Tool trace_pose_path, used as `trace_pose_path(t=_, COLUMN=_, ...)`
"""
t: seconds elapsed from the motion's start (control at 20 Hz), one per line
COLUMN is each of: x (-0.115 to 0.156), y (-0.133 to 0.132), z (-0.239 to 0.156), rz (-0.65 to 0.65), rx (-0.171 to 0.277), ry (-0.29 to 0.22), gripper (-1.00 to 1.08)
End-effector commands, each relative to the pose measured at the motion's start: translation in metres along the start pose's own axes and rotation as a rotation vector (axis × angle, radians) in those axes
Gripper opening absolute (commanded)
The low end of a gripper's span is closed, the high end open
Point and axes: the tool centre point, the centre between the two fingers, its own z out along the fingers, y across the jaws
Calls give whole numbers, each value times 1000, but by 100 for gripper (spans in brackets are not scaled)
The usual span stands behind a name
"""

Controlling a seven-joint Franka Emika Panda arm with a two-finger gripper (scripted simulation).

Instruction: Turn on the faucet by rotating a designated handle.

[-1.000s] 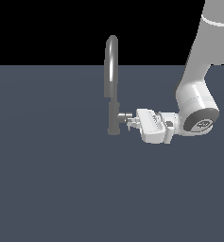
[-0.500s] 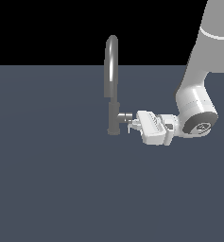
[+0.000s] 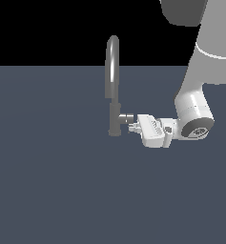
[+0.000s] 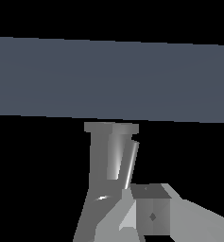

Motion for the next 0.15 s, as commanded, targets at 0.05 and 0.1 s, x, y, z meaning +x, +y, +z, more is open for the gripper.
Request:
trace_pose_path(t=0.05, x=31, y=0, z=4, rz=33, rx=16, ry=14, gripper=-100)
trace_pose_path(t=0.1, x=31, y=0, z=4, rz=33, rx=16, ry=14, gripper=-100)
